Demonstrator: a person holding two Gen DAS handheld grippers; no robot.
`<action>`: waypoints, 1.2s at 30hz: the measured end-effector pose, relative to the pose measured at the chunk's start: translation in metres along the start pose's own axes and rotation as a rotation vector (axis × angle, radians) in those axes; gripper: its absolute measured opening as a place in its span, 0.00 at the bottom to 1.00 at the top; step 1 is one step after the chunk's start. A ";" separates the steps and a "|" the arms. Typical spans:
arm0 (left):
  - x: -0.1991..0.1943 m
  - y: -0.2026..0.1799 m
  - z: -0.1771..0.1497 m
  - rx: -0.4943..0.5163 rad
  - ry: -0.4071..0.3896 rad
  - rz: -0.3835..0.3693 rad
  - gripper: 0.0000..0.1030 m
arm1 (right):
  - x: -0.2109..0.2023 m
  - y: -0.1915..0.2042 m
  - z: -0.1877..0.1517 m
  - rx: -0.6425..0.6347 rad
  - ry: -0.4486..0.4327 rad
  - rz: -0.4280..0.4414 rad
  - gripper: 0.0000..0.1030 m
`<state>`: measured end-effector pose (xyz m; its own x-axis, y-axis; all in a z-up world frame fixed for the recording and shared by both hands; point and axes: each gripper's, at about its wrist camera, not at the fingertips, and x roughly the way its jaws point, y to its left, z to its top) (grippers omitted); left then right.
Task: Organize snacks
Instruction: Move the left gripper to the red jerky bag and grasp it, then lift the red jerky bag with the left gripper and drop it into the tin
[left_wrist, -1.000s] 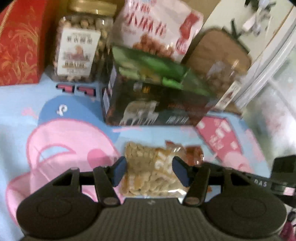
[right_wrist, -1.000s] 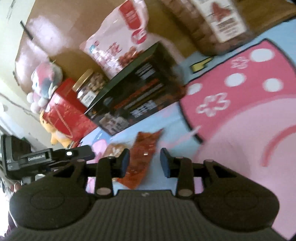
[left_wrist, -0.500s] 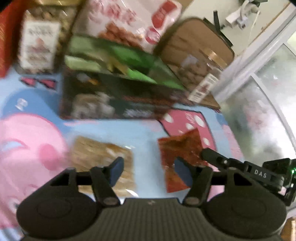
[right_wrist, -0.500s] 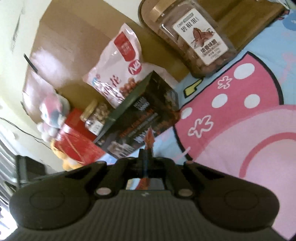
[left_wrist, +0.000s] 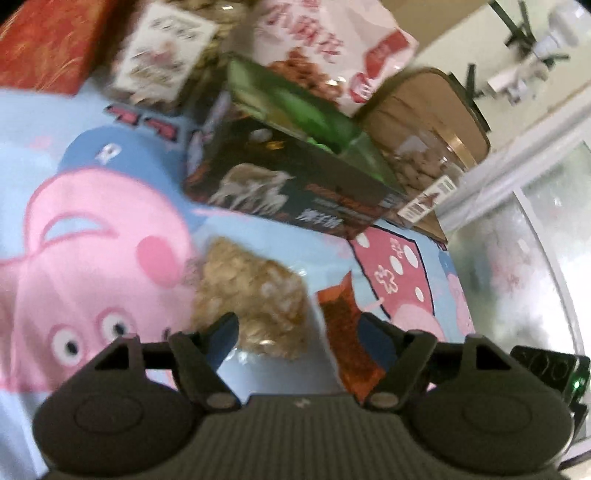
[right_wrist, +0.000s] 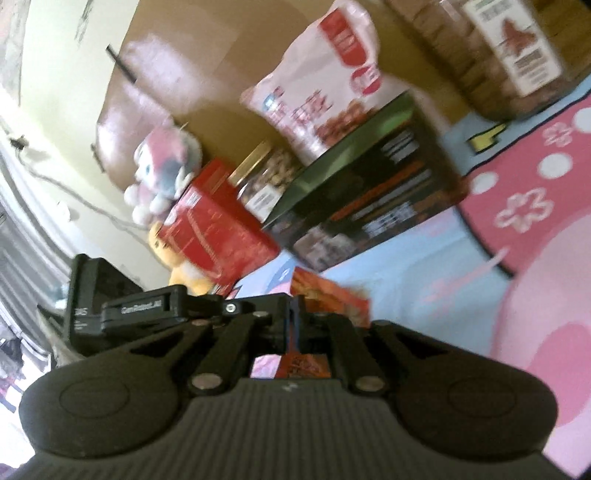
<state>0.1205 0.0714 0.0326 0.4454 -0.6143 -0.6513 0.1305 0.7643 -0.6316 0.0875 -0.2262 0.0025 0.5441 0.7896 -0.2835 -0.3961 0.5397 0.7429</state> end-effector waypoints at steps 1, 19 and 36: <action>-0.001 0.004 -0.001 -0.014 -0.001 -0.011 0.71 | 0.002 0.001 -0.001 0.000 0.010 0.006 0.10; 0.015 -0.006 -0.010 0.010 0.088 -0.079 0.48 | -0.003 -0.033 -0.012 -0.001 0.097 -0.130 0.33; -0.021 -0.048 0.018 0.175 -0.057 -0.190 0.17 | -0.006 -0.010 0.010 -0.006 -0.019 -0.006 0.10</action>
<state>0.1209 0.0510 0.0847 0.4466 -0.7420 -0.5000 0.3654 0.6614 -0.6550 0.0951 -0.2394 0.0030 0.5606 0.7808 -0.2759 -0.3974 0.5459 0.7376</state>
